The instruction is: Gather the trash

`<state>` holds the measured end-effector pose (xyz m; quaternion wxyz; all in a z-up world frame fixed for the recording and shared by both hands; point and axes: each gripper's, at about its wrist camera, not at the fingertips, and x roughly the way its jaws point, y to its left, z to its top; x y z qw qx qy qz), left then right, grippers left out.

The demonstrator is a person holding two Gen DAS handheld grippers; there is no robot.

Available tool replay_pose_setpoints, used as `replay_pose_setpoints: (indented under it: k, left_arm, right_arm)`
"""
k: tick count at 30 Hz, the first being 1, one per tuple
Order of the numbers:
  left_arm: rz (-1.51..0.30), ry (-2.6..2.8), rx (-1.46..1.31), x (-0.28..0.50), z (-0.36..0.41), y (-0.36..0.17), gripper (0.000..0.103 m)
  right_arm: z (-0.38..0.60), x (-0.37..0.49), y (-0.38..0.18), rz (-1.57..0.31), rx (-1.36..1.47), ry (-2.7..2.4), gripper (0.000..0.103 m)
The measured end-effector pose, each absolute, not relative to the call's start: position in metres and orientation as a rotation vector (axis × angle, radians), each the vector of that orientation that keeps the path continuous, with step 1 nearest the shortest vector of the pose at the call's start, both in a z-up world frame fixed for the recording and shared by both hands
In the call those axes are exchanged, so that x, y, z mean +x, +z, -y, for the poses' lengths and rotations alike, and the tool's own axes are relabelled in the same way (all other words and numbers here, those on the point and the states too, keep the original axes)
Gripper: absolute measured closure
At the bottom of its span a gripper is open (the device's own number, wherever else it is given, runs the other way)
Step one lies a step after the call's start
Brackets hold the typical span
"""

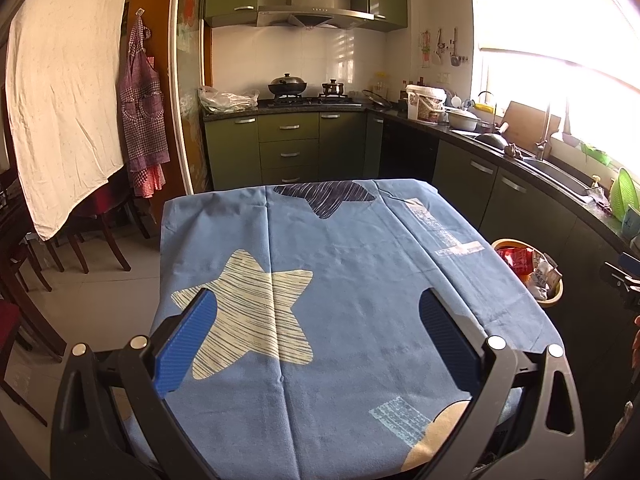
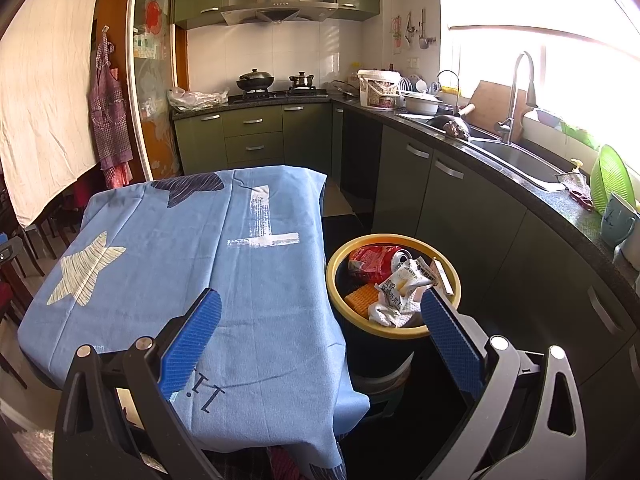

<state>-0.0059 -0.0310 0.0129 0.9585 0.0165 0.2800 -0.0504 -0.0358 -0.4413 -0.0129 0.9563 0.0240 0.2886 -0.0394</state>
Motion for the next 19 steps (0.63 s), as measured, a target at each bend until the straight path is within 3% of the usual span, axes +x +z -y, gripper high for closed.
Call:
replay_pose_setpoints:
  k: [19]
  left_arm:
    - [-0.586,-0.120,0.021,0.005,0.029,0.009,0.007]
  right_arm:
    - [0.443,-0.030,-0.020,-0.599,0.055,-0.085,0.005]
